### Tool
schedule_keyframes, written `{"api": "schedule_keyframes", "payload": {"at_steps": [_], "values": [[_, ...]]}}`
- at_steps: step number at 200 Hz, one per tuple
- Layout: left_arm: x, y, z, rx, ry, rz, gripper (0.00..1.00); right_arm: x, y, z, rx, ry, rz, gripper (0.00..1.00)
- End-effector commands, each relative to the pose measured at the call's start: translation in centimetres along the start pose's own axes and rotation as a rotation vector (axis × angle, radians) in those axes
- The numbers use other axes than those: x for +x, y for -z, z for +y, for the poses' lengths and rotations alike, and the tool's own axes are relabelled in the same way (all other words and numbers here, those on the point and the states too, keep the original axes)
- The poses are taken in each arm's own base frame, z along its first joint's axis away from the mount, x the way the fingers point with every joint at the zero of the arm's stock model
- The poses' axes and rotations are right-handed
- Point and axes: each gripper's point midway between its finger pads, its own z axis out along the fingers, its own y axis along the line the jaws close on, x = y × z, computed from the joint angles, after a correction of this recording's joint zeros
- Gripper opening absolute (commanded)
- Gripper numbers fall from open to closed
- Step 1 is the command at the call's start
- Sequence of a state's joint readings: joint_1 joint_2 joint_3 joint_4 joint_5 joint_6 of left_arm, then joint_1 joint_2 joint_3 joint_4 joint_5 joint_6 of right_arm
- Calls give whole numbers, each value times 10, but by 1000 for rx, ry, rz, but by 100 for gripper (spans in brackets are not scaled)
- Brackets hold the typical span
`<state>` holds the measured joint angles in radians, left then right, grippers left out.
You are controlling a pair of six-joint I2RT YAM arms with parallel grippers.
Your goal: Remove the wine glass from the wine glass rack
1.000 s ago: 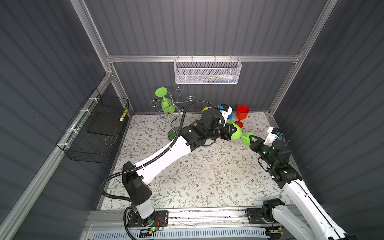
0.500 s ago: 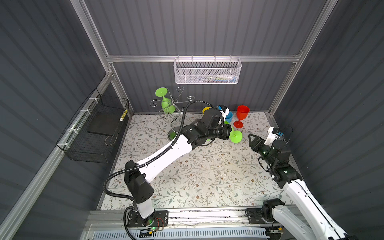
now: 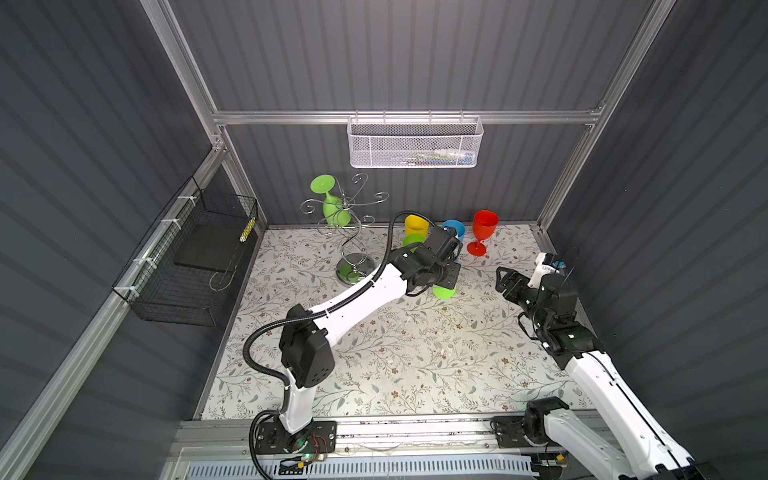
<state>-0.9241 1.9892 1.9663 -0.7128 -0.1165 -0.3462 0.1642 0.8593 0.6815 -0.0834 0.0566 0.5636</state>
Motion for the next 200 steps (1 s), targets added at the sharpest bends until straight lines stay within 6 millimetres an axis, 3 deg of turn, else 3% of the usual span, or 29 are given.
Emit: {"api": "schedule_keyframes", "payload": {"at_steps": [1, 100, 200], "values": [[5, 1, 6, -70, -74, 43, 0, -10, 3, 2, 3, 26, -23, 83], [35, -11, 31, -194, -177, 176, 0, -2, 0, 4, -17, 28, -4, 86], [42, -14, 53, -213, -152, 202, 0, 4, -1, 6, -41, 27, 12, 87]]}}
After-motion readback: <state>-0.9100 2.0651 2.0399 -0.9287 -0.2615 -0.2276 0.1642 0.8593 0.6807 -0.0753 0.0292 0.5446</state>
